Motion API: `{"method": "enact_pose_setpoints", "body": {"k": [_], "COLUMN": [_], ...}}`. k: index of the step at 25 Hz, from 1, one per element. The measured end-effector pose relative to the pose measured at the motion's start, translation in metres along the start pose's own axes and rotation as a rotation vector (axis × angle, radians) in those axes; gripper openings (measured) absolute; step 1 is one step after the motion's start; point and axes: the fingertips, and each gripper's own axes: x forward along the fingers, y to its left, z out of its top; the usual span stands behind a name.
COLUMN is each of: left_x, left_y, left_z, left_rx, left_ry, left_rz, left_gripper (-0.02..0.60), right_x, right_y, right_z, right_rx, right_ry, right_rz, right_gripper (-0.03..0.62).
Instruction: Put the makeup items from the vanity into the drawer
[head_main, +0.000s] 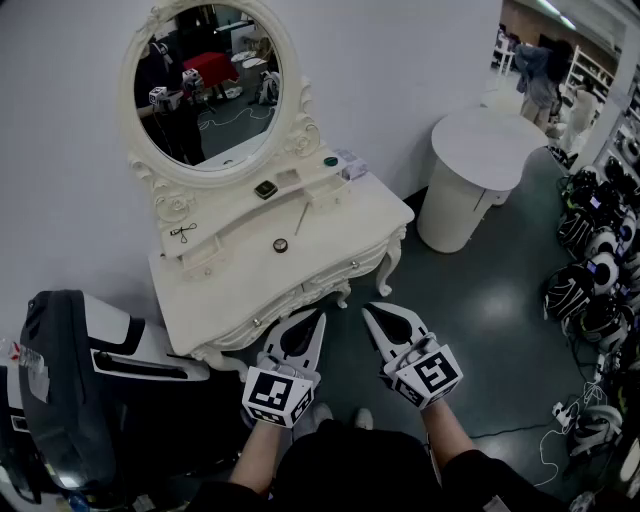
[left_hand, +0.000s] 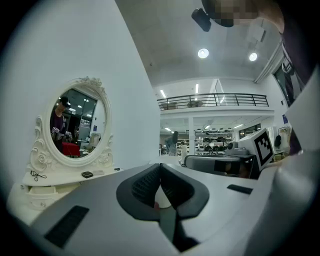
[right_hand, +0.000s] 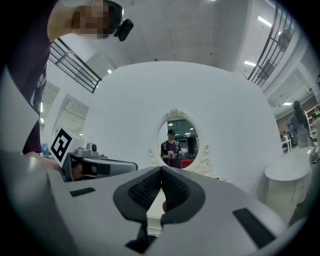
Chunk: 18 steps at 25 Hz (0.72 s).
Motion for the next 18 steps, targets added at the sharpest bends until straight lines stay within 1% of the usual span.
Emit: {"method": "enact_pose_setpoints", "body": {"k": [5, 9, 12, 18], "left_x": [0.004, 0.004, 0.004, 0.003], "left_y": [-0.01, -0.016, -0.019, -0.022], "left_z": [-0.005, -0.01, -0.014, -0.024], "left_rx": [-0.007, -0.005, -0.005, -0.014], "left_ry": [0.014, 0.034, 0.047, 0.073], "left_rz": [0.006, 0.021, 0.046, 0.106], "left_gripper": [0.015, 0.015, 0.015, 0.015], "right_x": [-0.007, -0.012, -0.015, -0.018], "right_y": [-0.002, -0.005, -0.004, -0.002], "right_z": [-0.002, -0.006, -0.007, -0.017], "right_rx": [-0.006, 0.011, 0.038, 0.057], "right_ry": [0.004, 0.008, 0.001, 0.022], "right_rz": [0.014, 0.036, 0.077, 0.125], "right_gripper": [0.023, 0.023, 0.023, 0.023]}}
